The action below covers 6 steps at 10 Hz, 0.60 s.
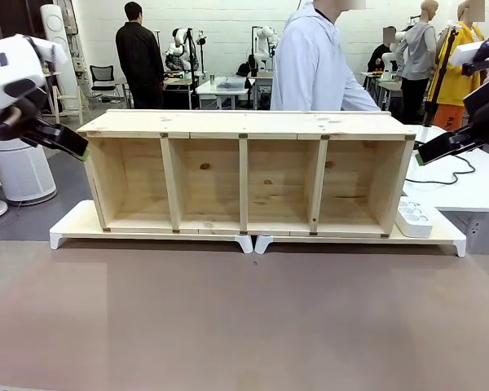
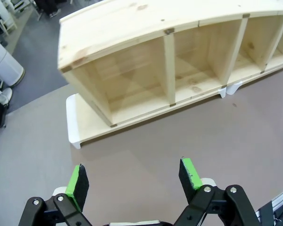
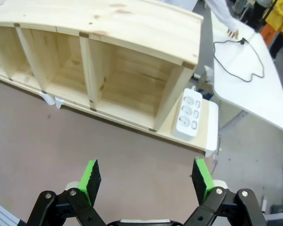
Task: Perform cable management.
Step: When the cord part of the Power Cable appears at the lower middle area of the table and stops, grasp the cord part of the Power Cable.
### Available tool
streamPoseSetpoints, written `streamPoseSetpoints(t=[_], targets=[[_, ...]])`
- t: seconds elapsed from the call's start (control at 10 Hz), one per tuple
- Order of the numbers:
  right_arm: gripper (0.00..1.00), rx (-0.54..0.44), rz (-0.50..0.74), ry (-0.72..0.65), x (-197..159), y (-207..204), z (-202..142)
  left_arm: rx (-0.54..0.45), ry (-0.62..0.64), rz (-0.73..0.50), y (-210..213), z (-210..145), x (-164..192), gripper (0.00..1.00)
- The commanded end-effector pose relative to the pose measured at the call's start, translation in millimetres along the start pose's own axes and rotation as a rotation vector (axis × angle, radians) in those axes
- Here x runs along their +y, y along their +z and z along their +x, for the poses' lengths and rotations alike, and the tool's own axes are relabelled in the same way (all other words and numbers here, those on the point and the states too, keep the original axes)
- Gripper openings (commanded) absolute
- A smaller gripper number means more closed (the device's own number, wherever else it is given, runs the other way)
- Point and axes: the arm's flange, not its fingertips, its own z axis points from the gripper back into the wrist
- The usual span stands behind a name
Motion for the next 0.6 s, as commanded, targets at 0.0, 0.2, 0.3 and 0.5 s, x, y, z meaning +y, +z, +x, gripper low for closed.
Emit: streamPoseSetpoints(t=[0.0,0.2,0.3,0.5], targets=[[1.0,-0.007,-0.013,-0.006,29.4,-2.3,-165.5,-0.026,0.062,0.028,-22.5,-190.6,-8.2,1.0],[1.0,-0.001,-0.016,-0.01,31.0,-3.1,-164.7,-0.038,0.084,0.018,-21.3,-194.5,0.2,1.0],[1.0,0.003,-0.014,-0.006,32.9,-4.7,-163.3,-0.037,0.088,0.006,-23.7,-195.1,1.1,1.0],[1.0,0.01,-0.007,0.004,2.2,23.5,-4.3,-0.015,0.082,0.007,35.9,-13.5,30.7,1.0]])
